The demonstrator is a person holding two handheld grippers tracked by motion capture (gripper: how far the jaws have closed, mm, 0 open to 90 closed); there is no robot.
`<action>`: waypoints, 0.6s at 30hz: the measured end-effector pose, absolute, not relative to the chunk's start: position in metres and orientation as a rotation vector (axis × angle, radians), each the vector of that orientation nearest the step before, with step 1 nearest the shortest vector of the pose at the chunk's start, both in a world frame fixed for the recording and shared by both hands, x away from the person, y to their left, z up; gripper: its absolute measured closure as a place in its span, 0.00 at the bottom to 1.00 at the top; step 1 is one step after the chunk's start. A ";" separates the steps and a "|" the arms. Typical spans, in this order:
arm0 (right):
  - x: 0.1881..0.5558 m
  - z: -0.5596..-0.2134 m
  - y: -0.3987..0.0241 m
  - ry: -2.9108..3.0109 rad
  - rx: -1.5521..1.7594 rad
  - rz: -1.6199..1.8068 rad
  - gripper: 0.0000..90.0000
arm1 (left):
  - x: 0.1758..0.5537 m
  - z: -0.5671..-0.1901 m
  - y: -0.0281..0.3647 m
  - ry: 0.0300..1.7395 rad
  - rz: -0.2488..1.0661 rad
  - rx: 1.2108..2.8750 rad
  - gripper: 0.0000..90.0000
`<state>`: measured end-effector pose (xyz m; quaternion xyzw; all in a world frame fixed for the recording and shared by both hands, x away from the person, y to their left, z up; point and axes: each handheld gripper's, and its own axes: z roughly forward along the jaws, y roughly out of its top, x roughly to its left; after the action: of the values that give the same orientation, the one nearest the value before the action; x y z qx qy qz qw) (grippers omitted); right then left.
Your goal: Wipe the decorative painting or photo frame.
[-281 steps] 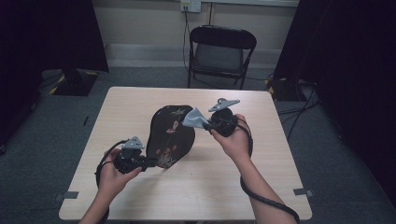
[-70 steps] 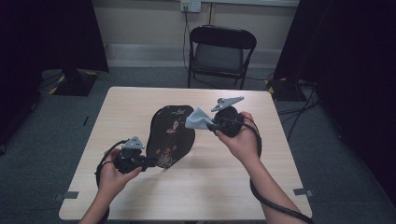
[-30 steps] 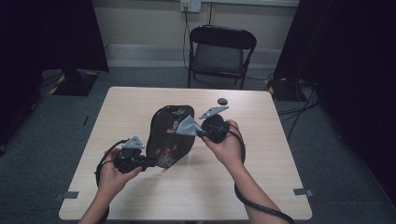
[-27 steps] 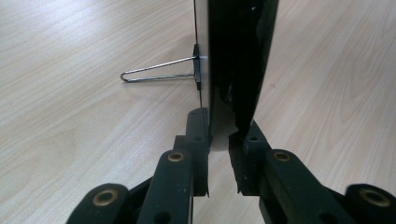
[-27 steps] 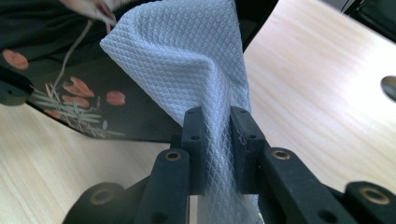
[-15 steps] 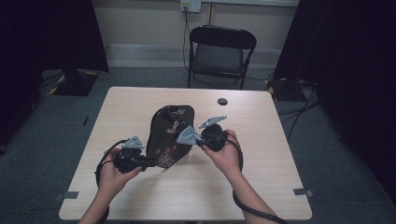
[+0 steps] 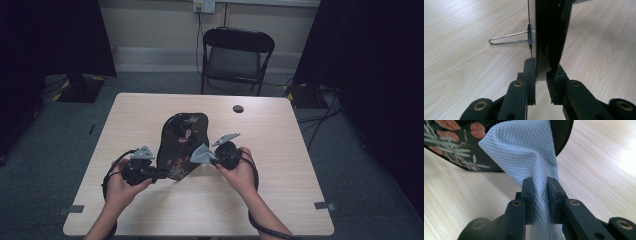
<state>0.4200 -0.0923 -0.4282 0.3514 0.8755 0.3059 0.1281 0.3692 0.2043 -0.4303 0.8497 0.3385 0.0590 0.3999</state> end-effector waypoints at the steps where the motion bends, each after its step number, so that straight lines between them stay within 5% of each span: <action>1: 0.420 -0.430 -0.092 2.551 1.022 0.883 0.87 | 0.369 -0.430 0.204 0.856 0.150 2.149 0.87; 18: 0.415 -0.466 -0.092 2.612 1.055 0.812 0.87 | 0.369 -0.430 0.204 0.856 0.149 2.151 0.87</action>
<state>0.4153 -0.0922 -0.4655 0.3580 0.8860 0.2753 0.1049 0.3692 0.2043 -0.4303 0.8499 0.3382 0.0590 0.3996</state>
